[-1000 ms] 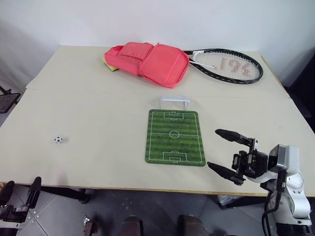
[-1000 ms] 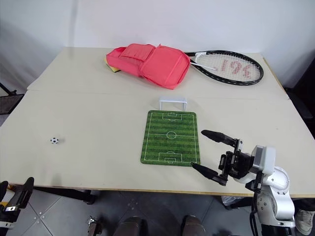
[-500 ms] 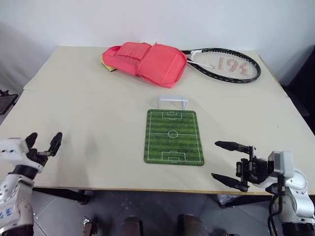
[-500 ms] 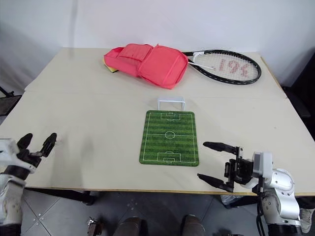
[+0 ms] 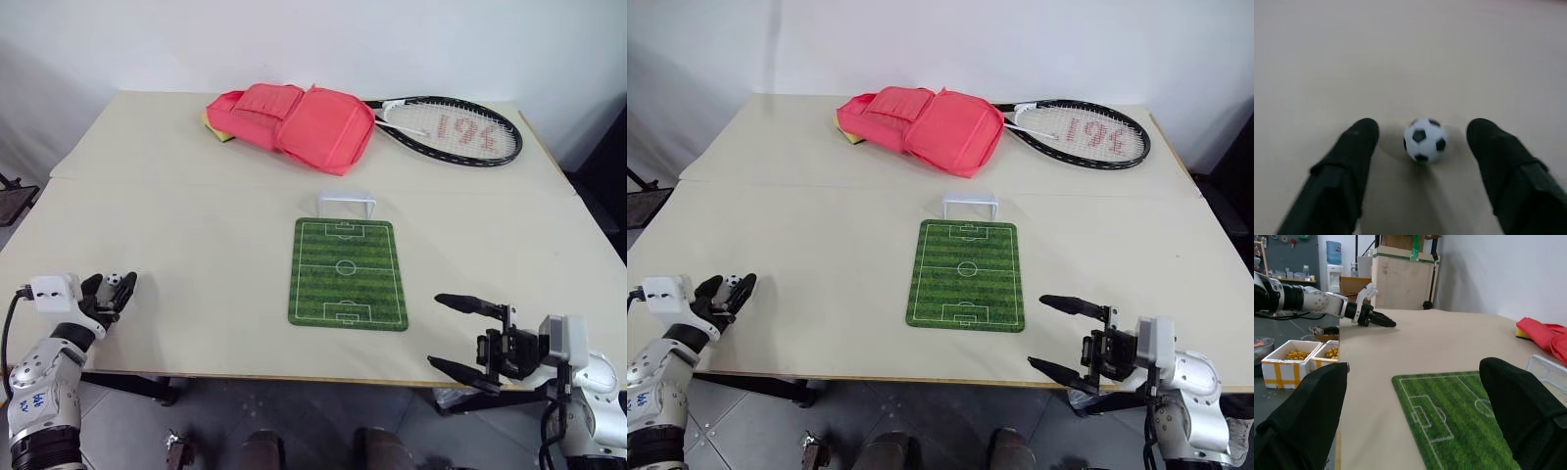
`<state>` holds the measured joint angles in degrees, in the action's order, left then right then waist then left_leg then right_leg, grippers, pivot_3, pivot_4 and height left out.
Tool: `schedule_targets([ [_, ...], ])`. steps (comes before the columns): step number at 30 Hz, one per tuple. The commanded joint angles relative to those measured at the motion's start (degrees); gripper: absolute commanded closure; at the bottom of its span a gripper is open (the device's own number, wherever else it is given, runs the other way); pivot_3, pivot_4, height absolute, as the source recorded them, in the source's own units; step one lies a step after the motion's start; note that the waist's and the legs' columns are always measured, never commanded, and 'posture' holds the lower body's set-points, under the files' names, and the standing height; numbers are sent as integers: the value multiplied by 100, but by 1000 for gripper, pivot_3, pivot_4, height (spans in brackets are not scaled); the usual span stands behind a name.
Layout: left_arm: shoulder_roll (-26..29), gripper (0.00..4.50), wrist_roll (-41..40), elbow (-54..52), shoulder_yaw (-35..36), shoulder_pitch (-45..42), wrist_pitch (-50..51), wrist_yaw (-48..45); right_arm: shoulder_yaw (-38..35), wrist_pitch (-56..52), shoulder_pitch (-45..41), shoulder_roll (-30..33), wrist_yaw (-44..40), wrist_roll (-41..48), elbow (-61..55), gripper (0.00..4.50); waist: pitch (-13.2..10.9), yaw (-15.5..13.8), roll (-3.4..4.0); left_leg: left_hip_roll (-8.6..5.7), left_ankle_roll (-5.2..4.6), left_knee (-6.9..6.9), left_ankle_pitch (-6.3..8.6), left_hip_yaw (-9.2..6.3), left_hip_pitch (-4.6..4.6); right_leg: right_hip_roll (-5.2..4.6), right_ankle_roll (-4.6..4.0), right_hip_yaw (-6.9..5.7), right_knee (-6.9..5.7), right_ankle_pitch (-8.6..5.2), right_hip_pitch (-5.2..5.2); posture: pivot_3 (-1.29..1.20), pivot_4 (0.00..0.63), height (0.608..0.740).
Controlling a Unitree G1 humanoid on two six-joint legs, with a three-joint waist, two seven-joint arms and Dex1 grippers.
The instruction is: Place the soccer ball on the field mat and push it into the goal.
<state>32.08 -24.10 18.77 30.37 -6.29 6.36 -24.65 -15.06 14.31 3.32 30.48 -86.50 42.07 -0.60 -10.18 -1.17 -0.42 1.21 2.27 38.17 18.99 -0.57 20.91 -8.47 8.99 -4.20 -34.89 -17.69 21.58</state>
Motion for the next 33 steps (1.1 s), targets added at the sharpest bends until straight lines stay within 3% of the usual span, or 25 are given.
schedule_targets([
  [1,11,2672,-13,-36,56,65,-103,-97,-203,223,61,-44,-213,131,51,0,0,0,1,0,0,0,0,0,-1,0,0,0,-1,0,0,0,150,740],
  [4,33,3575,-174,-47,55,10,-275,-498,-210,273,77,-45,-199,108,76,0,0,1,0,0,1,0,-1,2,-3,0,0,1,-3,0,0,0,150,740],
  [11,359,3629,-561,-823,-625,-370,-363,-2457,-402,321,34,188,-139,47,109,0,-1,-36,0,0,2,4,-1,1,1,0,0,1,-2,0,0,0,150,740],
  [18,361,3629,-58,-1328,-2592,-1528,-78,-3937,-851,121,187,806,-316,157,186,0,-1,-25,8,-5,-2,4,-3,1,4,-1,8,2,5,4,-4,0,150,740],
  [25,-392,3629,915,-903,-4179,-2498,-264,-4161,-1272,94,523,1403,-508,64,522,0,-3,-35,10,-5,-5,7,-5,11,6,0,12,4,12,7,-4,0,150,740],
  [33,-1268,3629,1508,-265,-4712,-2874,-400,-3776,-1360,-18,874,1400,-106,57,60,0,-5,-28,8,-9,-10,8,-7,13,10,0,22,10,24,12,-6,0,150,740],
])
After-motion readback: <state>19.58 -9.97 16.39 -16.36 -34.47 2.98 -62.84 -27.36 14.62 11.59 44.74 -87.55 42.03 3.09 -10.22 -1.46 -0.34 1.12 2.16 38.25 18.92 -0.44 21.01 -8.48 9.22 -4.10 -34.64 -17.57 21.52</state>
